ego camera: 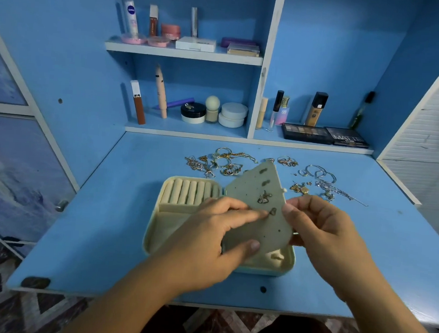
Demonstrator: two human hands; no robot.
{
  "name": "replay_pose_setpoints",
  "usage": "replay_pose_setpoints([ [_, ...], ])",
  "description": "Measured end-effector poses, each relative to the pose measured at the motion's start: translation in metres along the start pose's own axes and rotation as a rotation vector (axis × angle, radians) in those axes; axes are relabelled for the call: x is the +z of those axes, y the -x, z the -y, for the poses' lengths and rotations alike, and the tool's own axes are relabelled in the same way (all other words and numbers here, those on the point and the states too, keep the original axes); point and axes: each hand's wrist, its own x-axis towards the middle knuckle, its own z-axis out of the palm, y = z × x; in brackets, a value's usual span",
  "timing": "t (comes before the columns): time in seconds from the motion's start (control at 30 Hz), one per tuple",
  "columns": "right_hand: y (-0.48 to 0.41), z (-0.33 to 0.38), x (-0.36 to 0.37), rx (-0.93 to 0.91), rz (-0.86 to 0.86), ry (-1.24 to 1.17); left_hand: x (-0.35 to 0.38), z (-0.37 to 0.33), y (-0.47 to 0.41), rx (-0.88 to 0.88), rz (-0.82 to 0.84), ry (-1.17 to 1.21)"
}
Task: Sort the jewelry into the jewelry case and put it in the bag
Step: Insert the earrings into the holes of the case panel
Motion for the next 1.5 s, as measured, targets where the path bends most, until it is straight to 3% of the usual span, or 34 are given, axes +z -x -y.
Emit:
replay_pose_setpoints([
  [0.2, -0.002, -0.015, -0.022, 0.032, -0.026, 0.416, 0.006, 0.007, -0.009, 0.007, 0.023, -0.094],
  [0.6, -0.014, -0.026, -0.029, 0.044, 0.028, 0.738, 0.018, 0.016, -0.01, -0.019, 0.009, -0.112],
  [0.83, -0.108, -0.025, -0.069, -0.202, -0.157, 1.073, 0.018, 0.016, -0.008, -0.028, 0.016, -0.102],
  [1.03, -0.158, -0.025, -0.078, -0.151, 0.032, 1.473, 0.018, 0.016, -0.007, -0.028, -0.008, -0.103],
  [1.23, -0.174, -0.036, -0.075, -0.081, 0.081, 1.606, 0.018, 0.016, -0.007, -0.031, -0.015, -0.091],
  [1.33, -0.162, -0.028, -0.071, -0.185, 0.013, 1.483, 0.018, 0.016, -0.007, -0.032, -0.017, -0.074],
  [1.4, -0.135, -0.013, -0.06, -0.26, -0.008, 1.134, 0.018, 0.016, -0.008, -0.041, -0.045, -0.046],
  [1.5, -0.08, 0.003, -0.031, -0.181, 0.159, 0.715, 0.017, 0.012, -0.008, -0.017, -0.204, -0.095],
])
